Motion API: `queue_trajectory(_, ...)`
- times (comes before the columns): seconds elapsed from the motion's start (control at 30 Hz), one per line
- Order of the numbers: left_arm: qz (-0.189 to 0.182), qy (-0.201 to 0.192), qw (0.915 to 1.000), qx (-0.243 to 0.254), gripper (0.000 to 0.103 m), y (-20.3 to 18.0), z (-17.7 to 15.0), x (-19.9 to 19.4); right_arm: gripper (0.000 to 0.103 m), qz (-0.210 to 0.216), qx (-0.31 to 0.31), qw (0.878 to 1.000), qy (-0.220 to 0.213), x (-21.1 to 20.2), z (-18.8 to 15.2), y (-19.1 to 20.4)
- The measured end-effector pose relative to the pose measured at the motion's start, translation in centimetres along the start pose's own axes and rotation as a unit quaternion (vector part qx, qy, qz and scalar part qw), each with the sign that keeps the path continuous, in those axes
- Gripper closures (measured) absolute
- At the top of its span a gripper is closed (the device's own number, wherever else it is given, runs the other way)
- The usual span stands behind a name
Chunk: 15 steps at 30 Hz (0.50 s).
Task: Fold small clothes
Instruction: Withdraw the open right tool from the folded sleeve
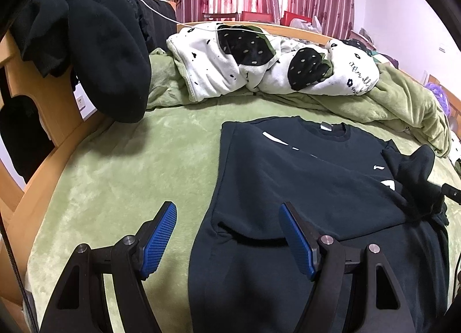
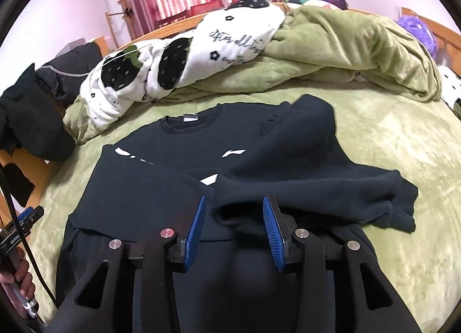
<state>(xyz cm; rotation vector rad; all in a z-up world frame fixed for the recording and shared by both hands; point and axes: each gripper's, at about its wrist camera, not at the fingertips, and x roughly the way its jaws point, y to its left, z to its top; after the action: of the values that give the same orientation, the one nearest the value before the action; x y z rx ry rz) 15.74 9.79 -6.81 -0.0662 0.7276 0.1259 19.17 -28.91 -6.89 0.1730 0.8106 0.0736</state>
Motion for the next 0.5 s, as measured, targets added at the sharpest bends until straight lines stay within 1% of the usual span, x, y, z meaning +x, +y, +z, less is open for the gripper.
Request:
queue_trajectory(0.13, -0.002, -0.004, 1.0, 0.004, 0.031, -0.7, 0.2, -0.7, 0.062, -0.007, 0.017, 1.0, -0.008, -0.6, -0.3, -1.8)
queue_trajectory(0.27, 0.0, -0.008, 0.9999, 0.009, 0.031, -1.6, 0.4, -1.2, 0.062, -0.009, 0.037, 0.999, -0.006, -0.7, -0.3, -3.6)
queue_trajectory(0.5, -0.005, -0.014, 0.9997, 0.02, 0.031, -3.8, 0.8, -2.2, 0.06, -0.024, 0.035, 0.999, -0.01, -1.4, -0.6, -5.7)
